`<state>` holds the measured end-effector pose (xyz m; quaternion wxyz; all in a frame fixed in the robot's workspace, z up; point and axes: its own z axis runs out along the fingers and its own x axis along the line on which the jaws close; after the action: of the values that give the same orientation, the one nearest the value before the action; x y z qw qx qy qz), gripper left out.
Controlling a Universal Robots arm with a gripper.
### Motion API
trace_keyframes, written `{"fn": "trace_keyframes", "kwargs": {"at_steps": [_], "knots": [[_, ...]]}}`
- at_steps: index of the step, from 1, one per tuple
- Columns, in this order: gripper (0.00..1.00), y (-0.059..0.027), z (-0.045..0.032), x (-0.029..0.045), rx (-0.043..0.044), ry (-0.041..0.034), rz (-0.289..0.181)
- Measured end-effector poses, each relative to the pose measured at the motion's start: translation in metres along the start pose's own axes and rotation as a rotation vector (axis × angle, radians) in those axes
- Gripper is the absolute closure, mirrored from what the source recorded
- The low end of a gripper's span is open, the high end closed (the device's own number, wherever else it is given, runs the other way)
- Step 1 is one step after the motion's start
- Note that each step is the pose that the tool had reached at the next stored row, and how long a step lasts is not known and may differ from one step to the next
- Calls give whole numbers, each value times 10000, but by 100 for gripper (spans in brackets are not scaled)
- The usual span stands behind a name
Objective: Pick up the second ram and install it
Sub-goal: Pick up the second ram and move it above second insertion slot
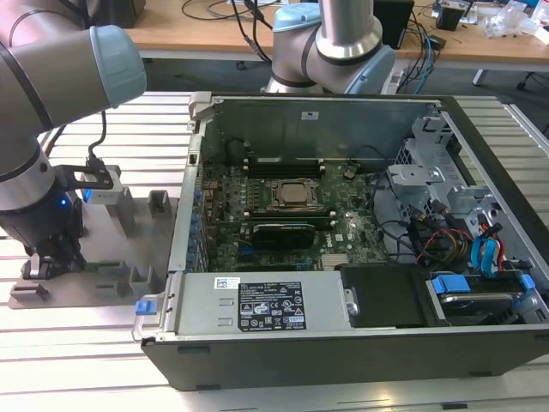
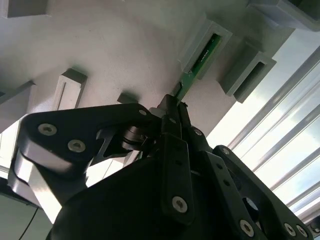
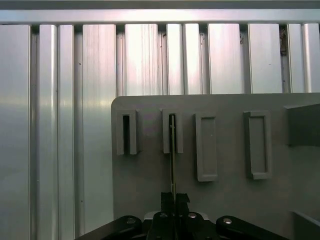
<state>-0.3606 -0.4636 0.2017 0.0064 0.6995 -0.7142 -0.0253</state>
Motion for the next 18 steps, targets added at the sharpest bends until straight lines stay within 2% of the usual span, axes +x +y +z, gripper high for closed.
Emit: {"fn": "trace_keyframes", "kwargs": {"at_steps": [7, 14, 18], "knots": [[87, 0, -1, 0, 2, -2, 0], [87, 11, -235, -6, 0, -1, 1], [87, 14, -316, -8, 0, 0, 0]]}}
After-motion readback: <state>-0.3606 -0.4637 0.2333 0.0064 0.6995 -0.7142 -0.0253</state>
